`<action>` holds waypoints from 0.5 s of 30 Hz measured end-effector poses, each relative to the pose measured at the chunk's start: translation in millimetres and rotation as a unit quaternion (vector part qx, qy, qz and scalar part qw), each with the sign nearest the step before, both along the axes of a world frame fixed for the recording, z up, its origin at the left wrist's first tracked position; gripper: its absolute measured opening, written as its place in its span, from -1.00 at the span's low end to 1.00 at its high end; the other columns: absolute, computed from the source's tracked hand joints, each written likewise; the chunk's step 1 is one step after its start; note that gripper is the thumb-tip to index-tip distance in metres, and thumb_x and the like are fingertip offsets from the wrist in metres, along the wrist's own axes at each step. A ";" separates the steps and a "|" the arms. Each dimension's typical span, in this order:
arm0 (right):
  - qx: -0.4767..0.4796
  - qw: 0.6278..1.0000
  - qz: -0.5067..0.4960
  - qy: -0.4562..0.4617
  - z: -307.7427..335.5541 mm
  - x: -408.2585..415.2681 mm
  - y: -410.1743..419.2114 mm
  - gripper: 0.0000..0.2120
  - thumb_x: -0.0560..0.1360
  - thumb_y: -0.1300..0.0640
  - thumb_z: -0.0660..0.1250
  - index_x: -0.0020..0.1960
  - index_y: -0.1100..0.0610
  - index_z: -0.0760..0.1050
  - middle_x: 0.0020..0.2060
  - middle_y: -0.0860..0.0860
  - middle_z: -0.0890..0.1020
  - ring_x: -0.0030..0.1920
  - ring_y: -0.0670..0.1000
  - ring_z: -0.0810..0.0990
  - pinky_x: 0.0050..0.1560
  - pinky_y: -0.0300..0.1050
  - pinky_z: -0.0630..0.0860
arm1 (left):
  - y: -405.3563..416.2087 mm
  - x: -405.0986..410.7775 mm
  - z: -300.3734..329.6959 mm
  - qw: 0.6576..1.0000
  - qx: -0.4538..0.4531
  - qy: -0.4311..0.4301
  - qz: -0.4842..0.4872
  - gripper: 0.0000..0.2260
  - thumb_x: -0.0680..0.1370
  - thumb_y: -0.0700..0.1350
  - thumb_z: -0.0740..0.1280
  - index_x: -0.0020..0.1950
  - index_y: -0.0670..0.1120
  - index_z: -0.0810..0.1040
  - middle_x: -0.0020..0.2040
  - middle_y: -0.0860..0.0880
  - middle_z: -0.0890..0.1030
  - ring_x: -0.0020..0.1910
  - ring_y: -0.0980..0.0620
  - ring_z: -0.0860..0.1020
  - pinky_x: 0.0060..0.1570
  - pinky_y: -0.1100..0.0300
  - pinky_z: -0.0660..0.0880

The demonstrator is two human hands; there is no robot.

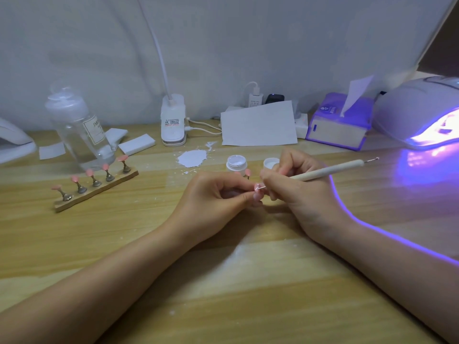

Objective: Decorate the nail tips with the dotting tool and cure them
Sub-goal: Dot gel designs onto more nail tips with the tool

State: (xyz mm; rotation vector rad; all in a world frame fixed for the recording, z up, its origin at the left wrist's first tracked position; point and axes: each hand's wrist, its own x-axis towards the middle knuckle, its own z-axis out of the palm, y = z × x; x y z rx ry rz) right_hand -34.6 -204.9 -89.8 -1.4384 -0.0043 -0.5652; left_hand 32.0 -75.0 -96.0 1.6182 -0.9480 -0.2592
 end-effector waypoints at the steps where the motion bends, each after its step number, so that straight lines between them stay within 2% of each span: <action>1: 0.000 1.000 -0.002 0.002 -0.1 0.5 -0.6 -0.64 0.38 0.47 0.29 -0.42 0.18 0.22 -0.64 -0.03 0.45 -0.55 -0.09 0.53 -0.49 -0.36 0.41 | 0.1 -0.1 0.2 1.000 0.000 0.003 0.003 -0.85 0.40 -0.24 0.42 -0.22 0.02 0.66 -0.29 0.05 0.68 -0.23 0.25 0.60 0.01 0.37 0.49; 4: 0.002 1.000 -0.005 0.005 -1.3 2.1 -1.4 -0.64 0.36 0.50 0.25 -0.43 0.17 0.22 -0.64 -0.02 0.44 -0.55 -0.08 0.52 -0.49 -0.36 0.39 | -0.1 -0.8 1.4 1.000 0.000 0.008 0.002 -0.83 0.39 -0.19 0.42 -0.24 0.10 0.66 -0.30 0.06 0.68 -0.22 0.26 0.60 0.06 0.38 0.46; 8: -0.001 1.000 -0.002 0.005 -1.4 2.9 -1.3 -0.64 0.36 0.50 0.26 -0.42 0.17 0.22 -0.64 -0.02 0.46 -0.55 -0.09 0.52 -0.49 -0.37 0.38 | 0.0 -1.0 1.8 1.000 -0.002 0.013 -0.003 -0.88 0.37 -0.16 0.42 -0.24 0.08 0.66 -0.29 0.05 0.68 -0.25 0.22 0.62 -0.07 0.40 0.50; 12: 0.000 1.000 0.002 0.003 -1.5 3.8 -1.0 -0.65 0.37 0.49 0.26 -0.42 0.18 0.22 -0.64 -0.02 0.45 -0.57 -0.10 0.50 -0.50 -0.37 0.38 | -0.7 -1.2 1.5 1.000 -0.008 0.024 -0.001 -0.93 0.31 -0.07 0.41 -0.26 0.08 0.67 -0.27 0.02 0.69 -0.24 0.16 0.64 -0.05 0.29 0.54; 15: -0.005 1.000 0.005 0.002 -2.8 4.4 -1.5 -0.65 0.38 0.49 0.27 -0.42 0.18 0.23 -0.64 -0.03 0.45 -0.55 -0.10 0.52 -0.48 -0.37 0.40 | -1.0 -0.9 1.4 1.000 -0.011 0.026 -0.009 -0.92 0.32 -0.10 0.40 -0.24 0.04 0.67 -0.28 0.07 0.68 -0.25 0.17 0.64 -0.10 0.36 0.53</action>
